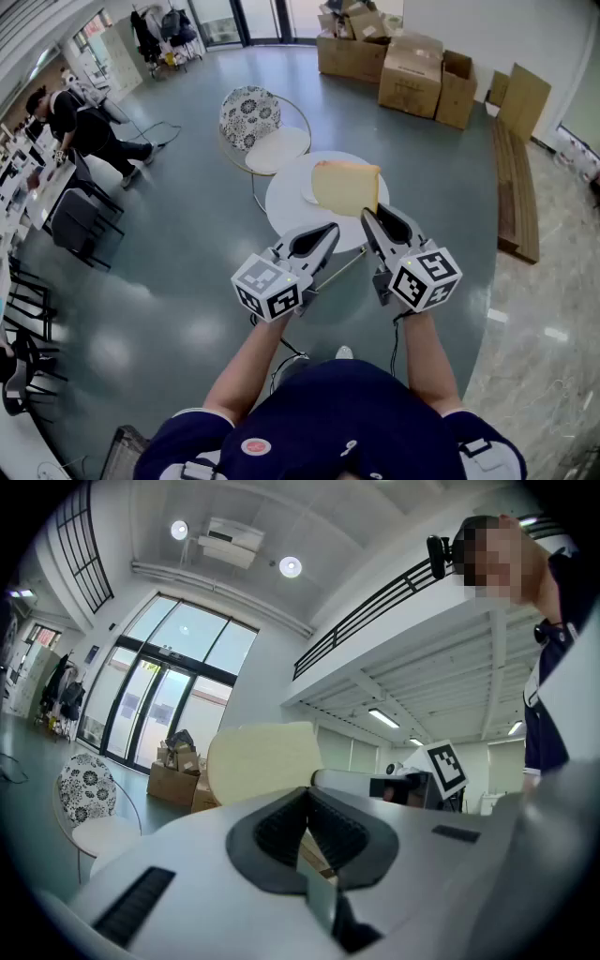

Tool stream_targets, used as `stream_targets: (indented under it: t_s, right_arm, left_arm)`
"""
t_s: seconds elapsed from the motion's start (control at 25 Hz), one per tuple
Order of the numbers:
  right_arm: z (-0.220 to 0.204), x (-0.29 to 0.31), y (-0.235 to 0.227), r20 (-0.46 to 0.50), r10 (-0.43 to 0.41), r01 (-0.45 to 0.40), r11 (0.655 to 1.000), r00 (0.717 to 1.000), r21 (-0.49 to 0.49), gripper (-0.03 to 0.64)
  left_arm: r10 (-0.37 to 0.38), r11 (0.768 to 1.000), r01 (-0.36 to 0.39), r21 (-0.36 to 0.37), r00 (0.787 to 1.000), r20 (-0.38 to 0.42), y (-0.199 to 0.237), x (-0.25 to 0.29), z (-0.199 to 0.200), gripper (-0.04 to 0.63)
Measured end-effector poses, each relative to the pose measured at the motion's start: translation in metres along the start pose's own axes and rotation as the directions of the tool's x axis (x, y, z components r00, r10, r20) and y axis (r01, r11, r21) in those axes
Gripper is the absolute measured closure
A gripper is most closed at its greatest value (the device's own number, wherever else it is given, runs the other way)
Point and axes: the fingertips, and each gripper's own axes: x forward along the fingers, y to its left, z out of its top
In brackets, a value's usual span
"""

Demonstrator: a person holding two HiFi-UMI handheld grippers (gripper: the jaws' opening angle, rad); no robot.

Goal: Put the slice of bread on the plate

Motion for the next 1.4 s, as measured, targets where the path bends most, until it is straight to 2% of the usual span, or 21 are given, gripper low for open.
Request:
stream_targets:
  t_s: [0.48,0.84,1.4]
  right_arm:
    - [-0.001,-0.003,-0.002,-0.002,0.007,-0.007,1.0,1.0,-0.022,0.528]
    - [-0.001,-0.003,-0.009,-0.008,0.037,-0.037,0.999,0.999,-0.013,0.528]
    - [-0.007,0.019,-0.03,-0.02,0.032,-0.032,0.999,0.999,0.005,0.528]
  left_arm:
    - [-0.001,1.0,0.001,-0.003,1.0,-0.015,-0.004,0.004,-0.006,0.589]
    - [0.032,0.999,-0.032,-0.009,0.999,-0.019,-0.002,0.008,-0.01,0.589]
    - [0.046,0.998,-0.047,-0.044,0.999,-0.026,0.024,0.017,-0.024,0.589]
